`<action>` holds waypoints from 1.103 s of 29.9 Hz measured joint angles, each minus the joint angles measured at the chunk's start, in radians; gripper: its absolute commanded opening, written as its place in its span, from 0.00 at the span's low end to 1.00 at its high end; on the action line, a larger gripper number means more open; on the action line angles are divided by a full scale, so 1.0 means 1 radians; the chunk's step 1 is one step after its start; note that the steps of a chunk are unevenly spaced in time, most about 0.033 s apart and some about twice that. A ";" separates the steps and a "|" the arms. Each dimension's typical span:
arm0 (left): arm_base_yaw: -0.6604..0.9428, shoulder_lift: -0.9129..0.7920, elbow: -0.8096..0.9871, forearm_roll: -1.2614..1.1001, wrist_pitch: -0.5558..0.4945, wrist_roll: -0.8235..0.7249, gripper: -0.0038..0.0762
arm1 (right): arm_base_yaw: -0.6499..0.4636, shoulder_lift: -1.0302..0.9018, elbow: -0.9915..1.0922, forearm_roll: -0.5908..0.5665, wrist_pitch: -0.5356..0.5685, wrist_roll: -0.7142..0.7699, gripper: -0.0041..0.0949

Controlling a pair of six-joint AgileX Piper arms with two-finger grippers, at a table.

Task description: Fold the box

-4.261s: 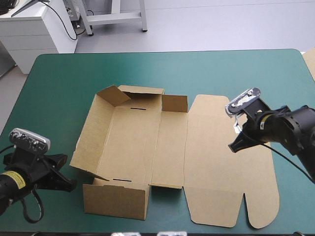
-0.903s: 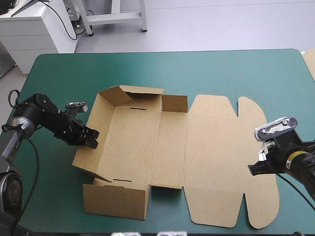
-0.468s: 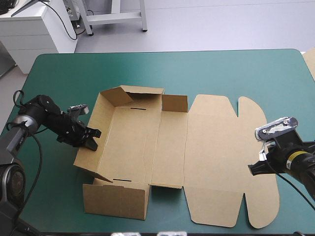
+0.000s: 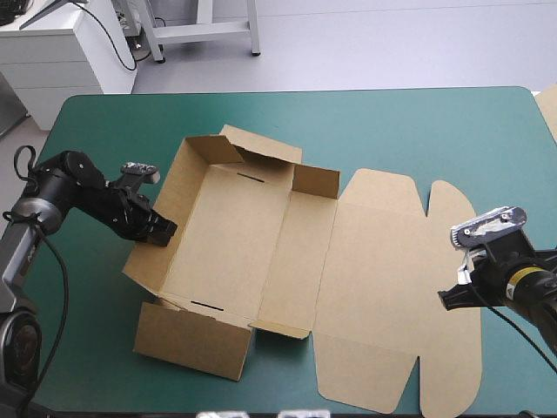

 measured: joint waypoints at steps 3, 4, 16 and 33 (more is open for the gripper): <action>-0.048 -0.022 -0.084 0.059 0.009 0.003 0.04 | 0.000 0.000 0.000 0.000 -0.008 0.000 0.03; -0.065 -0.024 -0.115 0.076 0.009 0.003 0.04 | 0.000 0.000 0.000 0.000 -0.008 0.000 0.03; -0.455 -0.025 -0.414 0.438 -0.054 0.018 0.04 | 0.000 0.000 0.000 0.000 -0.041 0.050 0.03; -0.772 -0.022 -0.432 0.856 -0.343 -0.028 0.04 | 0.000 0.000 0.001 -0.003 -0.077 0.091 0.03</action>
